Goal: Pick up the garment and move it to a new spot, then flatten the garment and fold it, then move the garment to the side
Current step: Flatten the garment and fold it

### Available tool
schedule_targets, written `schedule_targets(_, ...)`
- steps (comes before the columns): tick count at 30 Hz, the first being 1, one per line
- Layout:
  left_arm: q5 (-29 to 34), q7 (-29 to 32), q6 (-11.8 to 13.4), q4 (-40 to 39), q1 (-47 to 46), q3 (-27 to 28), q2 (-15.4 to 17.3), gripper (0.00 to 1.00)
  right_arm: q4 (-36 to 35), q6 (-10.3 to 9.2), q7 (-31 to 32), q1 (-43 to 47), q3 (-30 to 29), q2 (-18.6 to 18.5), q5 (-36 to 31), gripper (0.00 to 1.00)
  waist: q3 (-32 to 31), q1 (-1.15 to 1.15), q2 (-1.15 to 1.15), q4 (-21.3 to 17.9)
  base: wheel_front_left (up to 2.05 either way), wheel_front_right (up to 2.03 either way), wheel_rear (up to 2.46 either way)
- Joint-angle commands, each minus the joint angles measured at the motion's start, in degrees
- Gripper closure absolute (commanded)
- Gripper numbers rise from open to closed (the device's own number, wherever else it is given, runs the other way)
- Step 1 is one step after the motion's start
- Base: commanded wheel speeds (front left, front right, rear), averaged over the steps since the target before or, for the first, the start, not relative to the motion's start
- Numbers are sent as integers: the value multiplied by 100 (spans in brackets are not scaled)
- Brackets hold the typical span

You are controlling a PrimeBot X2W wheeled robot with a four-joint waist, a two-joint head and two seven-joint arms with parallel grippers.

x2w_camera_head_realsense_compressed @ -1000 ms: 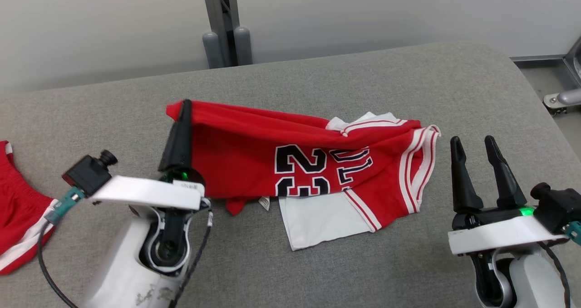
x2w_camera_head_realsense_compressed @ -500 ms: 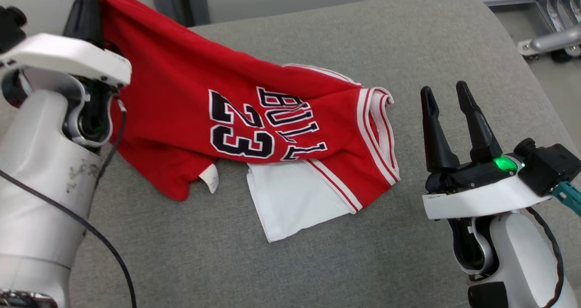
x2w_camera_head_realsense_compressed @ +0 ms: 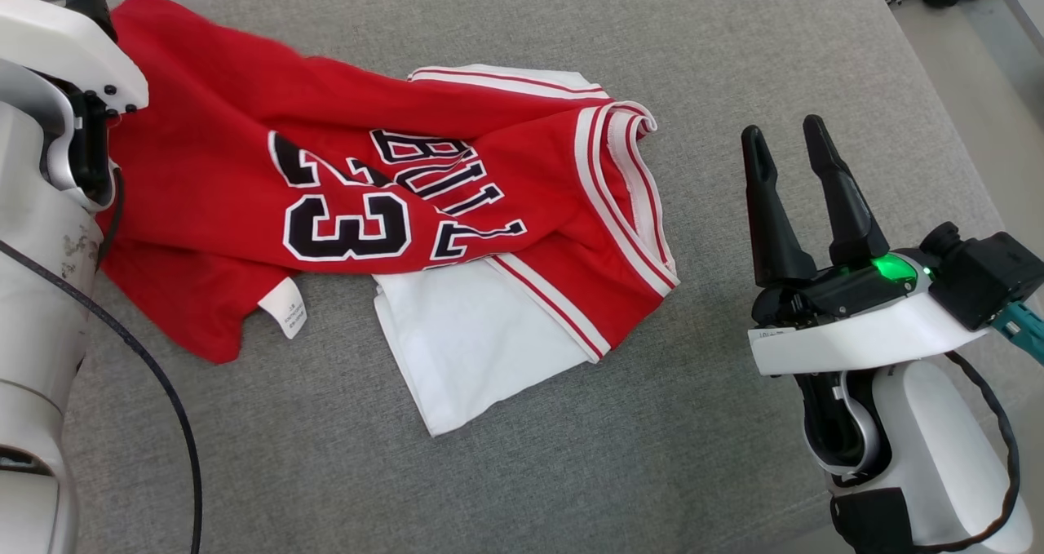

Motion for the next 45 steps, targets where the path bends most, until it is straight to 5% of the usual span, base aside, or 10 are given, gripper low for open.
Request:
schedule_targets(1,72,-50,44,84,-115,-36,9,0,-11,11,-14,-40,-45,-31,9,0,-26,0,0,45,0,0,0)
schedule_targets(7,118,-90,-59,91,-90,24,-70,0,36,11,-14,-32,-115,-33,-76,0,-204,0,0,241,0,0,0)
schedule_targets(14,607,-94,3,-1263,572,623,-15,0,98,11,-14,83,-316,-36,-314,0,-617,0,0,638,0,0,0)
schedule_targets(22,1780,-91,117,-3264,2452,1655,-299,0,196,11,-14,434,-610,-35,-797,0,-1224,0,0,1183,0,0,0)
schedule_targets(28,2418,-91,-86,-4242,3960,2212,-801,0,229,7,-14,722,-536,-172,-965,0,-1587,0,0,1523,0,0,0)
schedule_targets(37,2963,-91,-425,-5052,5461,2774,-1365,0,423,7,-14,1085,-485,-257,-1076,0,-1944,0,0,1788,0,0,0)
schedule_targets(45,3073,-91,-517,-5083,5744,2652,-1447,0,587,7,-14,1095,-99,-435,-958,0,-1980,0,0,1868,0,0,0)
